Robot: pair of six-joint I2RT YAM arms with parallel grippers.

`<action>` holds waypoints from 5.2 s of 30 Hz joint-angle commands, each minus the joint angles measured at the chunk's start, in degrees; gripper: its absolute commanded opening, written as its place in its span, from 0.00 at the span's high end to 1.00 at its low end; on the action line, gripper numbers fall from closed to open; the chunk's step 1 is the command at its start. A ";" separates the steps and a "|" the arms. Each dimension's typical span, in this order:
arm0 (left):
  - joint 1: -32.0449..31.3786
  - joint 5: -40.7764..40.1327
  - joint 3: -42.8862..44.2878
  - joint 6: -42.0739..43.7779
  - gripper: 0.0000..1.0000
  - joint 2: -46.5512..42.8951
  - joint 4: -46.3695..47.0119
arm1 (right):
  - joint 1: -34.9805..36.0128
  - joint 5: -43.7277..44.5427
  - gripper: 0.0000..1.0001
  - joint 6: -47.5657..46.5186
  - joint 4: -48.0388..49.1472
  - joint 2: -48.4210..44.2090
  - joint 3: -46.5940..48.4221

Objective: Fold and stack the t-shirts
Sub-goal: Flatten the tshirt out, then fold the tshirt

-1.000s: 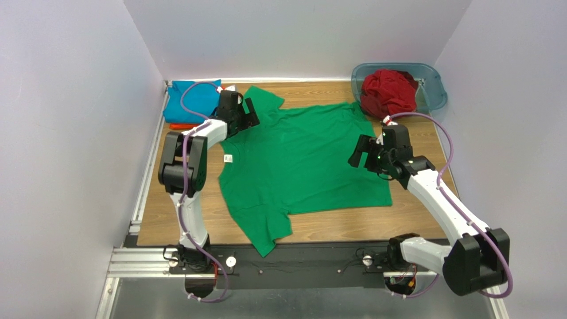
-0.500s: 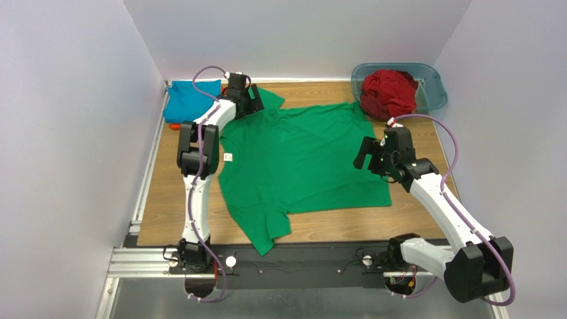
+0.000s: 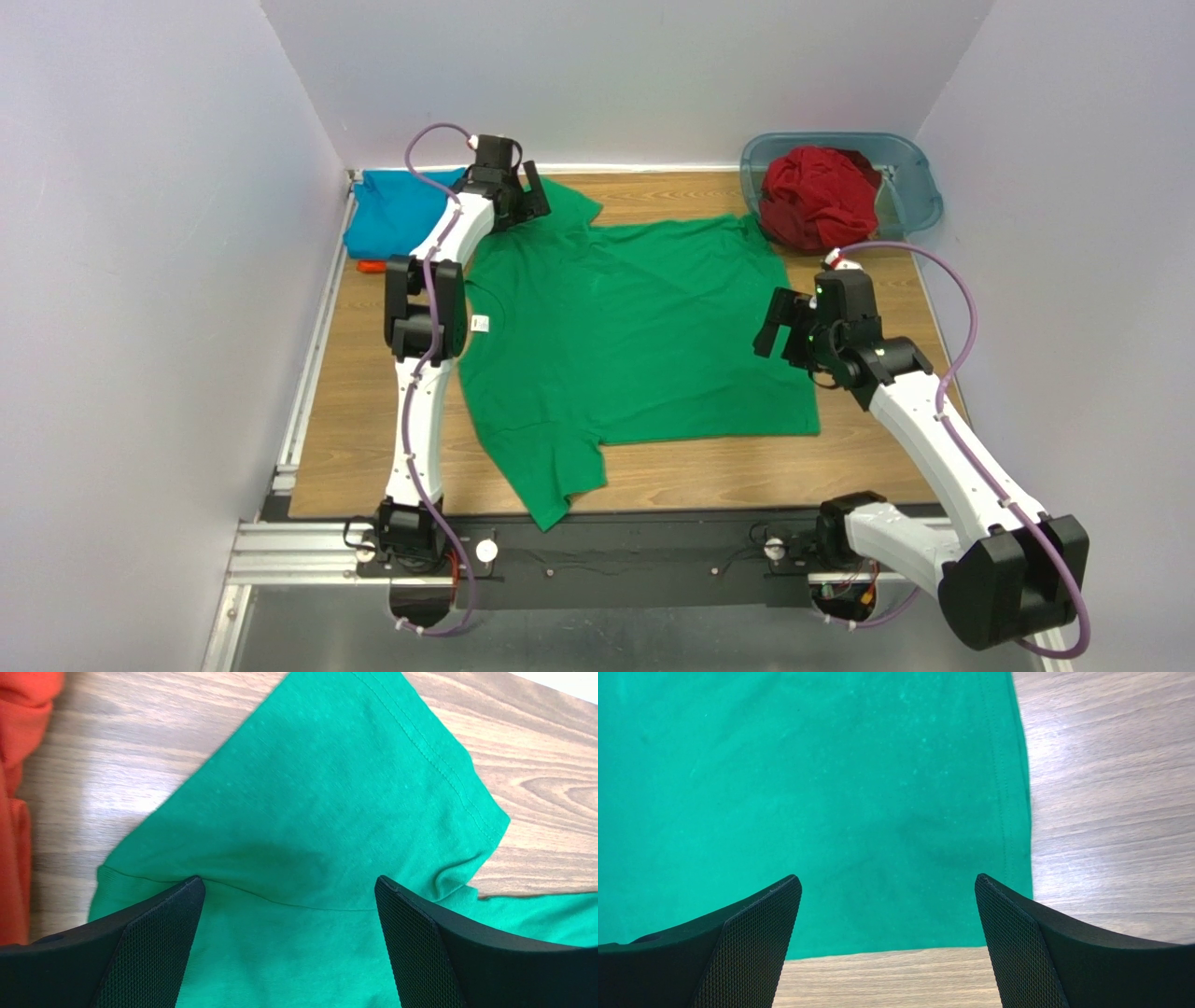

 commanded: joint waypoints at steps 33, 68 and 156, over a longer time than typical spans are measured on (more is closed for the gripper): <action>-31.44 -9.16 -93.56 -34.97 0.02 -96.58 -7.60 | -0.05 3.93 0.00 4.56 -0.12 -1.35 -1.77; -57.21 -2.29 -97.52 -61.88 0.53 -76.03 -14.12 | -0.05 1.82 0.00 4.03 -0.12 1.73 -2.47; -57.12 -33.58 -89.70 -70.94 1.00 -103.62 -19.21 | -0.23 10.70 0.95 24.07 0.50 1.64 -17.33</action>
